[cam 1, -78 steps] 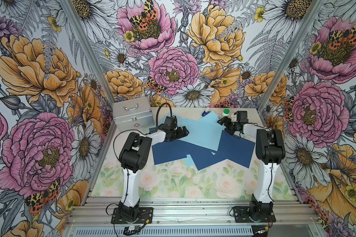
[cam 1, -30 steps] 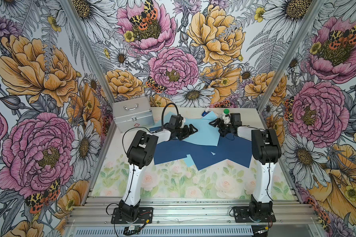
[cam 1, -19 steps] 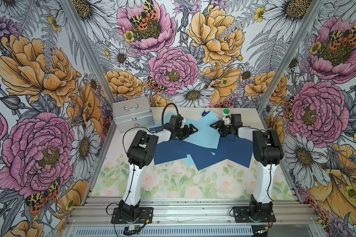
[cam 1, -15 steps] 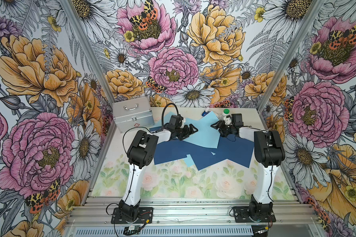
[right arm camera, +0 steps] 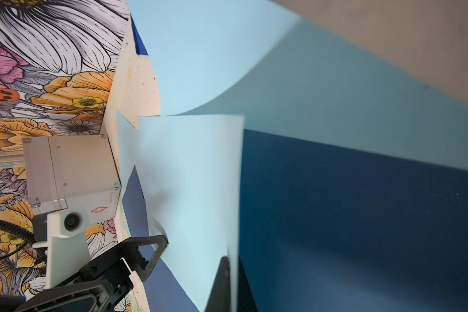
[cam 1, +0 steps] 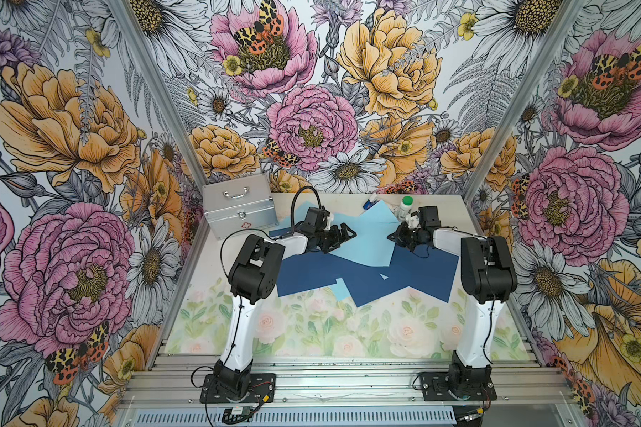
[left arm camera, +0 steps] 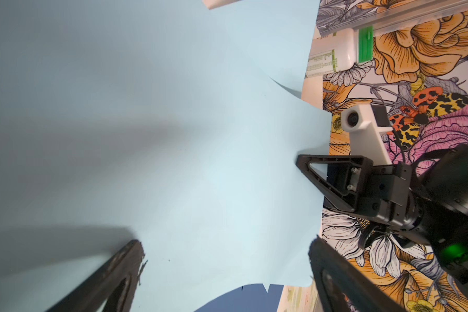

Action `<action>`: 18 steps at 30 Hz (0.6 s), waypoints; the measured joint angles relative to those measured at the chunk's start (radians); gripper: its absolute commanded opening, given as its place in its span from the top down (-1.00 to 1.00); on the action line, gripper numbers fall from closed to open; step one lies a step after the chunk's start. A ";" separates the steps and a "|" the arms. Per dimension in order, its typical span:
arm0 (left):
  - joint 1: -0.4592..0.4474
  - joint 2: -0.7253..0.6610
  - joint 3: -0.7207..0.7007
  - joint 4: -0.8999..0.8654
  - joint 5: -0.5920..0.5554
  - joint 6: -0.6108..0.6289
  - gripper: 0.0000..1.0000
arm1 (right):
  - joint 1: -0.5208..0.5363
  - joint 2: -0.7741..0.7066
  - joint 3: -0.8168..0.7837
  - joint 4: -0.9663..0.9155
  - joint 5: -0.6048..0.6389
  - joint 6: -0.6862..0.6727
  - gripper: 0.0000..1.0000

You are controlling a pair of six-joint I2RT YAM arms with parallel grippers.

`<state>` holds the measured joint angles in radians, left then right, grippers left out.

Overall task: Sort the scattered colored papers by color
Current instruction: Pick up the colored paper.

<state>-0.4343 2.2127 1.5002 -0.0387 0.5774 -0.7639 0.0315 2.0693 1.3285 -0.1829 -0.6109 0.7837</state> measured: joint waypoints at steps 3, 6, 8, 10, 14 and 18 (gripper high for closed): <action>0.005 -0.064 -0.037 -0.014 -0.004 -0.051 -0.97 | 0.000 -0.024 0.000 -0.022 0.014 -0.011 1.00; 0.006 -0.156 -0.103 -0.018 -0.015 -0.122 -0.97 | 0.000 -0.063 0.000 -0.042 0.025 -0.019 1.00; 0.003 -0.213 -0.149 -0.014 -0.021 -0.179 -0.96 | 0.000 -0.092 0.003 -0.050 0.034 -0.019 1.00; -0.004 -0.259 -0.202 0.006 -0.029 -0.251 -0.97 | 0.001 -0.122 0.014 -0.053 0.046 -0.018 1.00; -0.034 -0.290 -0.290 0.070 -0.034 -0.394 -0.97 | 0.007 -0.166 0.050 -0.056 0.076 -0.014 1.00; -0.076 -0.280 -0.329 0.120 -0.034 -0.528 -0.97 | 0.016 -0.191 0.089 -0.053 0.100 0.011 1.00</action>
<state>-0.5106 1.9331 1.1713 0.0811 0.5434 -1.2919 0.0479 1.8786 1.4174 -0.2359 -0.5106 0.7948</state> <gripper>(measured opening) 0.983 0.047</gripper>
